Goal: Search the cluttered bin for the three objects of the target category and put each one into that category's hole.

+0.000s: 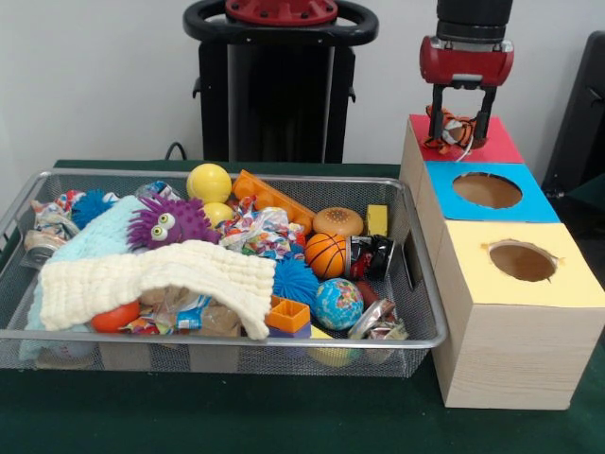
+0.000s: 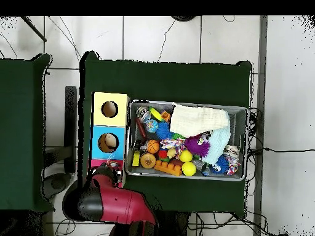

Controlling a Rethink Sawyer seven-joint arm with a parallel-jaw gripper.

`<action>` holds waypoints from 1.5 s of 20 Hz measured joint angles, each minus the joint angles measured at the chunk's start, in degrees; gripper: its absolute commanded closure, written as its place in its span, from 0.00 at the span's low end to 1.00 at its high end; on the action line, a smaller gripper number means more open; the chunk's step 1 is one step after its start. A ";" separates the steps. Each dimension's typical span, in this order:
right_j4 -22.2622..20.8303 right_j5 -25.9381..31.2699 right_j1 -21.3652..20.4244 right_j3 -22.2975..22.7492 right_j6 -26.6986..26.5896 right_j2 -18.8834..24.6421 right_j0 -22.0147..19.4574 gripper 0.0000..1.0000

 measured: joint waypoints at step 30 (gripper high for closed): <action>0.01 -0.01 0.06 0.00 0.00 4.87 -5.37 0.00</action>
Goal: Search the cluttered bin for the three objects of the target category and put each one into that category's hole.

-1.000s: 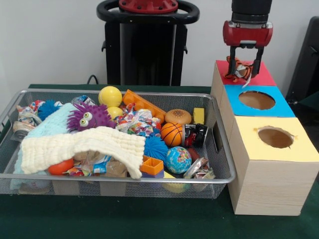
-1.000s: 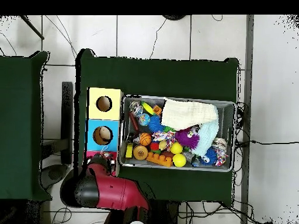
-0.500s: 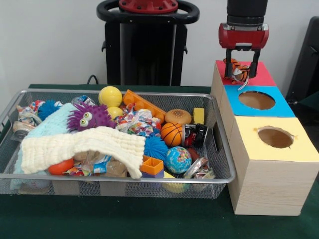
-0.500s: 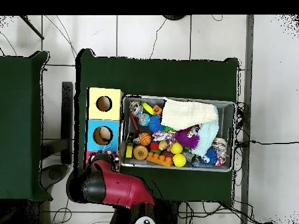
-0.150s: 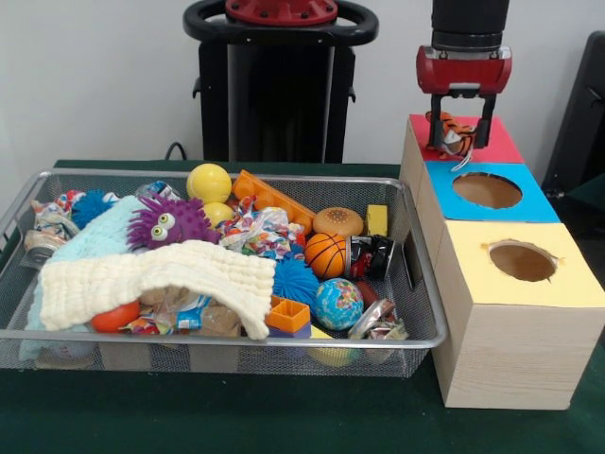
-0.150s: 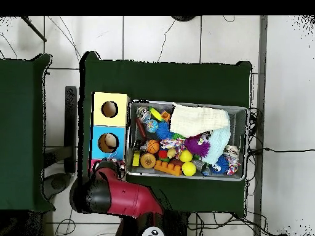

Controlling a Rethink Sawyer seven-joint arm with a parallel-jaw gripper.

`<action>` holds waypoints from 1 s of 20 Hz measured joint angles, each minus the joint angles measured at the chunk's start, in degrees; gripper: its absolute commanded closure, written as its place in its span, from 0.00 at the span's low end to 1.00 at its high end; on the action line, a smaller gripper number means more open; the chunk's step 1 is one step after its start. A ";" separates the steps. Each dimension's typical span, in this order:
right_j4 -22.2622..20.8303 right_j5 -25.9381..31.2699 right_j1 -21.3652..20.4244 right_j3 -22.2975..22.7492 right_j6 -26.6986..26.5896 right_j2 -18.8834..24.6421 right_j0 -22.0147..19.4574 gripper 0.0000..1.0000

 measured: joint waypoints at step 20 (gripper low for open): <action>0.00 0.00 0.14 -0.01 0.00 0.01 3.49 0.00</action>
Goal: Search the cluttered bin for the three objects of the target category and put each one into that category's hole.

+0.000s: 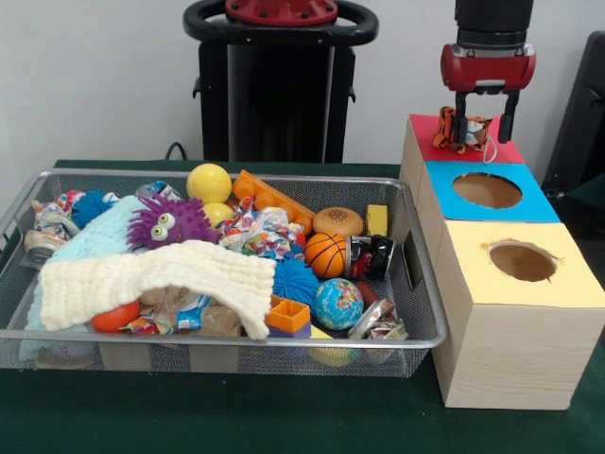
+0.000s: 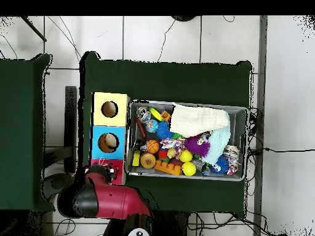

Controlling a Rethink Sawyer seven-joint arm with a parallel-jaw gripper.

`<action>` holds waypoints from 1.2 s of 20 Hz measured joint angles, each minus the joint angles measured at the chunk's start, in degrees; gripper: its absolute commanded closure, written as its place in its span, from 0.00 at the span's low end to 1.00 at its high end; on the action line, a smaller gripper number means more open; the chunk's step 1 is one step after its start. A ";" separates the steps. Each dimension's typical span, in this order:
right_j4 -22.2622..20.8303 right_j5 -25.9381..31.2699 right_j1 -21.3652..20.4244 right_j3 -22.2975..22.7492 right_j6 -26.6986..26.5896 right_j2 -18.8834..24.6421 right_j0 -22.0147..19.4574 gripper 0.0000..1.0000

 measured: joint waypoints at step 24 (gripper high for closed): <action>0.04 -0.05 0.04 3.66 0.00 -0.49 0.44 0.00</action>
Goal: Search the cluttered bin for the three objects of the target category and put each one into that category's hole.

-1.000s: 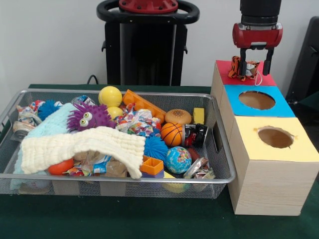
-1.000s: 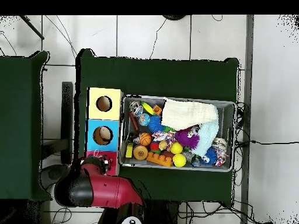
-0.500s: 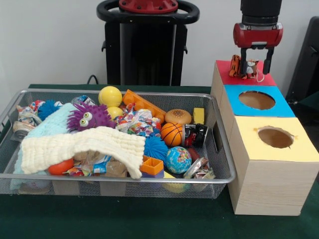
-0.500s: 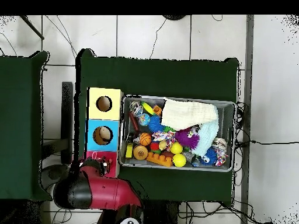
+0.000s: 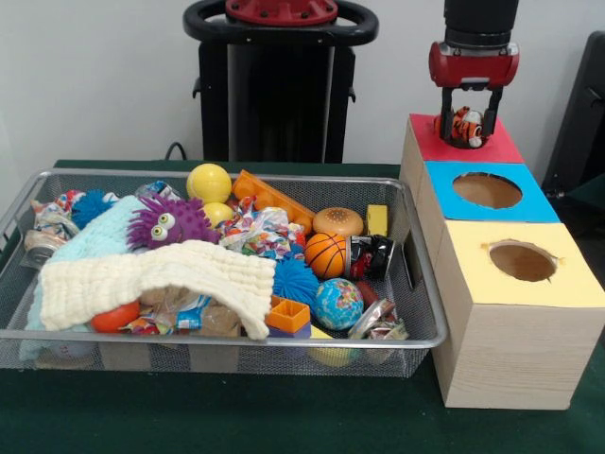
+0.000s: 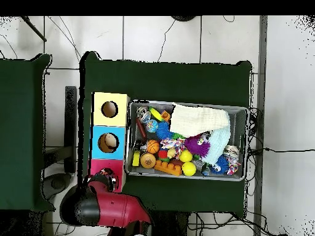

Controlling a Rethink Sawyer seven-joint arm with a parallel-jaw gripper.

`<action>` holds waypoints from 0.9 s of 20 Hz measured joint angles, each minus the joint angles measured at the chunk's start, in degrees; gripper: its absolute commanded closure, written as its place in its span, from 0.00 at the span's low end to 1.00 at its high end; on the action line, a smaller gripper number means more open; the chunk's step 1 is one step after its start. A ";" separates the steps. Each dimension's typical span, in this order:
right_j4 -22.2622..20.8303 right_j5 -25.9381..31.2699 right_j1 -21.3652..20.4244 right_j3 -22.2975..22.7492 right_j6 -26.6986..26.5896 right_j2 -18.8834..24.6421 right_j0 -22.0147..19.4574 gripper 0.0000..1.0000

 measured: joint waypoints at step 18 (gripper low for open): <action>0.00 0.02 -0.54 0.20 0.00 -0.08 0.02 0.00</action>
